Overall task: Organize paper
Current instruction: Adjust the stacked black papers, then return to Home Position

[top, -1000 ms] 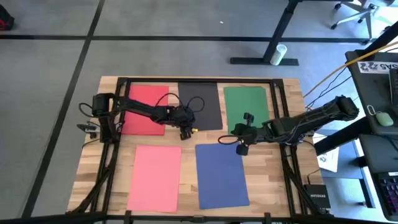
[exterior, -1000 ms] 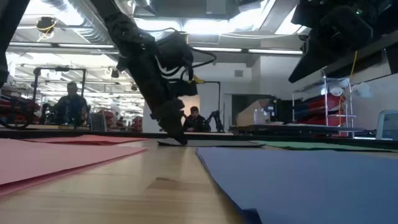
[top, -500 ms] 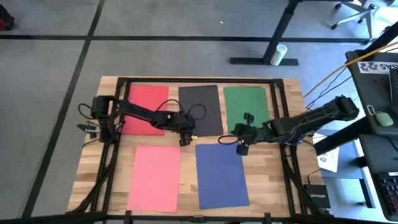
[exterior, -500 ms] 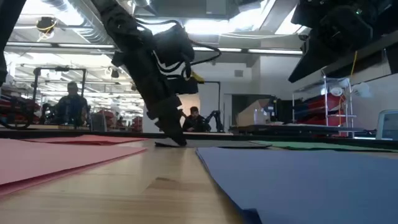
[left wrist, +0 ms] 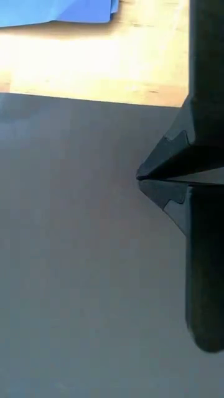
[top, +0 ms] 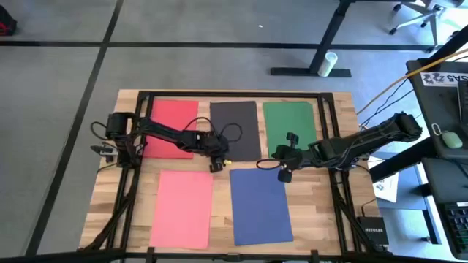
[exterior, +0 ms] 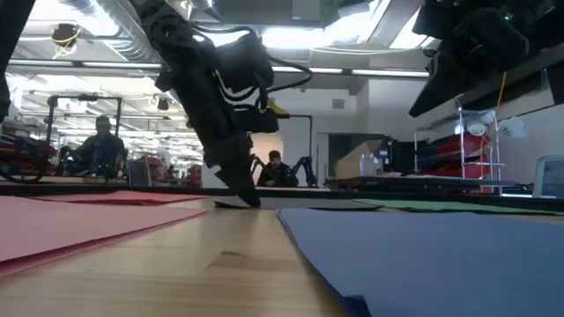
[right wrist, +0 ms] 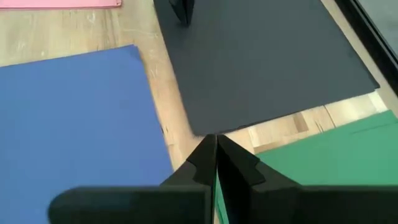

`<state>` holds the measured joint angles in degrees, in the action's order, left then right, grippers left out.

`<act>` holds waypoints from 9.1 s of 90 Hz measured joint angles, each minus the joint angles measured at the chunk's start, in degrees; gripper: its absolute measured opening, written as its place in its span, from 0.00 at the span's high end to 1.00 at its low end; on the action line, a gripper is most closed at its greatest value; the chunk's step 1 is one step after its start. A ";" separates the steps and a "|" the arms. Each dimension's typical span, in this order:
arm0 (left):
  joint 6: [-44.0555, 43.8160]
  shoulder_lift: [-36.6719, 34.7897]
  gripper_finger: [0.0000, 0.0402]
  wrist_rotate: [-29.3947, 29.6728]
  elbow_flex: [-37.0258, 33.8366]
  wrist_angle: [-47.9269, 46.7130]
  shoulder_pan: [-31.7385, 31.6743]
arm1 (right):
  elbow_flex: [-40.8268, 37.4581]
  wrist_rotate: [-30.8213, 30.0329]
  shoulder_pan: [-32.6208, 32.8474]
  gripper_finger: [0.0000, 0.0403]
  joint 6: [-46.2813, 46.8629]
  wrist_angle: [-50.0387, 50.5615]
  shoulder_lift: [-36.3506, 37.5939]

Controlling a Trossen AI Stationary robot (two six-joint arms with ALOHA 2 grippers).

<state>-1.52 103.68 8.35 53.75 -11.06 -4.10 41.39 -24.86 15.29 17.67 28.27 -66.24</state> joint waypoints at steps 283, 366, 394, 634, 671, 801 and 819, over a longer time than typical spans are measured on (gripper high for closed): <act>-8.56 -15.15 1.00 -1.81 0.09 -5.05 6.84 | 8.13 23.17 -14.67 1.00 -8.61 -24.74 -37.00; -9.01 -15.15 1.00 -1.82 0.09 -5.04 6.89 | 9.42 19.74 -14.78 1.00 -9.97 -20.72 -36.22; -9.10 -15.15 1.00 -1.81 0.12 -5.12 7.74 | 10.02 19.48 -14.64 1.00 -10.47 -20.36 -36.22; -12.94 -73.94 1.00 -9.37 -50.65 35.75 2.43 | -28.02 4.95 -6.29 1.00 -11.74 -15.52 65.99; -12.98 -73.45 1.00 -15.88 -50.64 35.71 -2.52 | -34.57 14.33 -6.30 1.00 -11.72 -22.23 65.99; -8.65 -103.45 1.00 -3.87 -53.21 12.31 -4.15 | -36.39 20.12 -18.05 1.00 -10.32 -14.81 65.61; -7.09 -103.41 1.00 -3.27 -53.21 12.34 -4.15 | -36.41 17.46 -17.97 1.00 -10.45 -15.02 64.61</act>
<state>-8.61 0.27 5.08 0.54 1.28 -8.25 4.97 -7.41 -2.68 7.22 13.26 -1.63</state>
